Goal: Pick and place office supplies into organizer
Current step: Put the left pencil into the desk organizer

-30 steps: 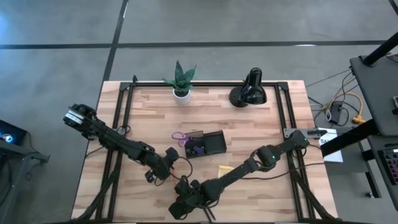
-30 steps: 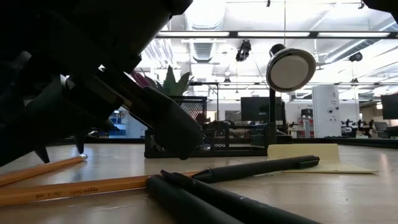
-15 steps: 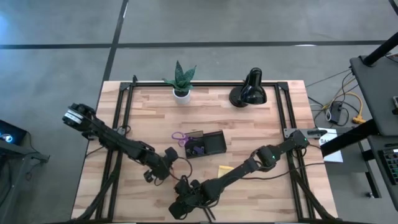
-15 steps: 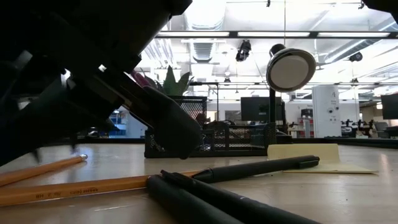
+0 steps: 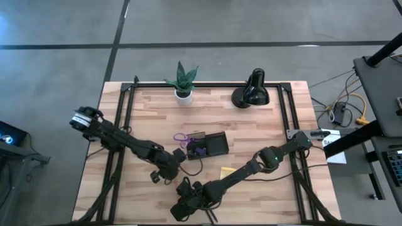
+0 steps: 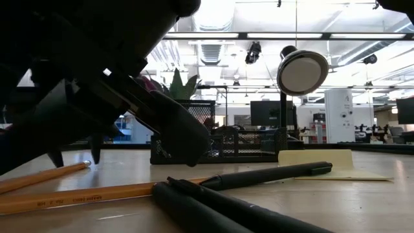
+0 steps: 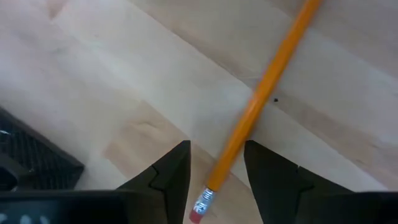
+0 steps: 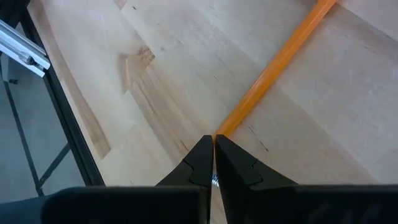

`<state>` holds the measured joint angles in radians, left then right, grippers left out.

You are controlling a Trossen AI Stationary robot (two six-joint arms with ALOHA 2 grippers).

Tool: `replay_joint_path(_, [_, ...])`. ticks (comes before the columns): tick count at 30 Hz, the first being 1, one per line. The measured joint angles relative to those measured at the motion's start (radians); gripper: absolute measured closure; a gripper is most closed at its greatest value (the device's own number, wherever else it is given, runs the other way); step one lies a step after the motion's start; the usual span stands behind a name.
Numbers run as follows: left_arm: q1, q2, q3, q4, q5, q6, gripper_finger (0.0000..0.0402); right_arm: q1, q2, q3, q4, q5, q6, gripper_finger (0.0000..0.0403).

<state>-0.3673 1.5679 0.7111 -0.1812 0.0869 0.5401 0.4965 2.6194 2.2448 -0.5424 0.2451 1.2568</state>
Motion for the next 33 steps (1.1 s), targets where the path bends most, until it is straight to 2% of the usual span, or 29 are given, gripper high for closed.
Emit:
replay_joint_path(8, [0.000,0.001,0.045,-0.174,0.043,-0.023,0.0263,0.000,0.000,0.000,-0.001,0.000,-0.004,0.0392])
replay_joint_path(17, [-0.003,-0.020,0.038,-0.312,0.108,-0.296,0.0263,-0.005,0.000,0.000,-0.009,0.000,-0.060,0.0392])
replay_joint_path(21, [-0.006,-0.035,0.034,-0.328,0.173,-0.416,0.0263,-0.017,0.000,0.000,-0.008,0.002,-0.027,0.0392])
replay_joint_path(26, [-0.021,-0.066,0.026,-0.346,0.219,-0.461,0.0263,-0.023,-0.004,-0.001,-0.004,0.046,0.141,0.0392])
replay_joint_path(33, [-0.062,-0.099,-0.025,-0.334,0.211,-0.574,0.0263,0.017,-0.011,0.022,0.002,0.022,0.561,0.0392])
